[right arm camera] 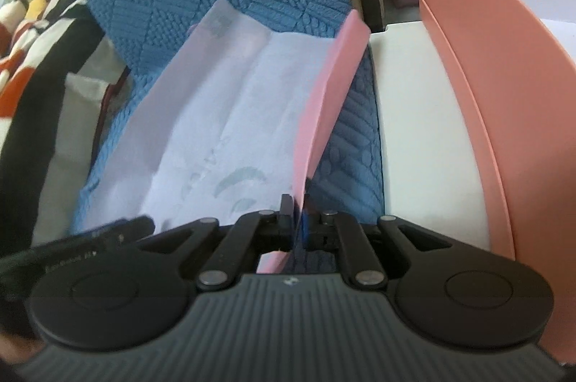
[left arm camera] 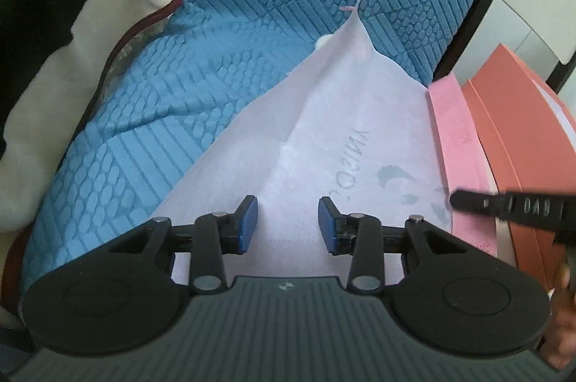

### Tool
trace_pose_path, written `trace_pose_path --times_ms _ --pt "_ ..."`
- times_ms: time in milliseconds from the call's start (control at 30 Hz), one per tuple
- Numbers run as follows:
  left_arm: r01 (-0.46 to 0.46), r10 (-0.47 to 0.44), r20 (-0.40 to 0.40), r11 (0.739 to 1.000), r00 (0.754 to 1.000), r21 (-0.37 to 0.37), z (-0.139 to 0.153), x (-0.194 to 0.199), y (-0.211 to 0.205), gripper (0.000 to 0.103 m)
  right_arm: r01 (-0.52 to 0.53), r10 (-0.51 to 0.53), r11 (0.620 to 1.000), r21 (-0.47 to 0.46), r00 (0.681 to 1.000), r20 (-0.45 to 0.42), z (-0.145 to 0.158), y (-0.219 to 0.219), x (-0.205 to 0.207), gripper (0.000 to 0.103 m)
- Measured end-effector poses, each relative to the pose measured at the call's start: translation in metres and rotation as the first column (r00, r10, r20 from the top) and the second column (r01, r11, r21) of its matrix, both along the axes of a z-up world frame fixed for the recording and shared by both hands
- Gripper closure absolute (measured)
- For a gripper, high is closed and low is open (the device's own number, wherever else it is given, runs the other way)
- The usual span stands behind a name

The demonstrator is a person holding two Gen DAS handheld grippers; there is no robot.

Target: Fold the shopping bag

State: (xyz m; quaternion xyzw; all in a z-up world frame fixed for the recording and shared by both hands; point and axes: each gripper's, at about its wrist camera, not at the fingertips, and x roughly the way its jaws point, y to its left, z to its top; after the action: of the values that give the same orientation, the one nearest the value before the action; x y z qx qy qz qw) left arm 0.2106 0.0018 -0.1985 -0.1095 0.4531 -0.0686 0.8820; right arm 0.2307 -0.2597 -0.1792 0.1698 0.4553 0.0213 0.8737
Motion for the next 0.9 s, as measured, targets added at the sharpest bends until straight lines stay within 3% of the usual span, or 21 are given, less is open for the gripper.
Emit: trace_pose_path --times_ms 267,467,633,800,900 --pt "0.024 -0.024 -0.019 1.0 1.0 -0.007 0.001 0.008 0.004 0.059 0.019 -0.018 0.999 0.033 1.0 -0.007 0.009 -0.017 0.037 0.095" --pt "0.017 -0.017 -0.004 0.998 1.0 0.068 0.007 0.008 0.004 0.059 -0.117 0.118 0.992 0.049 0.993 -0.011 0.015 -0.006 0.059 0.097" --pt "-0.036 0.039 -0.027 0.993 0.999 0.112 0.008 0.004 0.013 0.059 -0.17 0.167 0.977 0.128 0.985 0.04 0.02 0.005 0.064 0.098" --pt "-0.034 0.036 -0.019 0.996 0.999 0.087 0.009 0.002 0.014 0.059 -0.137 0.137 0.99 0.037 0.991 0.009 0.013 0.012 0.057 0.098" --pt "0.016 -0.016 0.005 0.999 1.0 0.037 0.012 0.003 0.009 0.059 -0.109 0.11 0.993 0.044 0.994 -0.016 0.006 0.004 0.051 0.098"
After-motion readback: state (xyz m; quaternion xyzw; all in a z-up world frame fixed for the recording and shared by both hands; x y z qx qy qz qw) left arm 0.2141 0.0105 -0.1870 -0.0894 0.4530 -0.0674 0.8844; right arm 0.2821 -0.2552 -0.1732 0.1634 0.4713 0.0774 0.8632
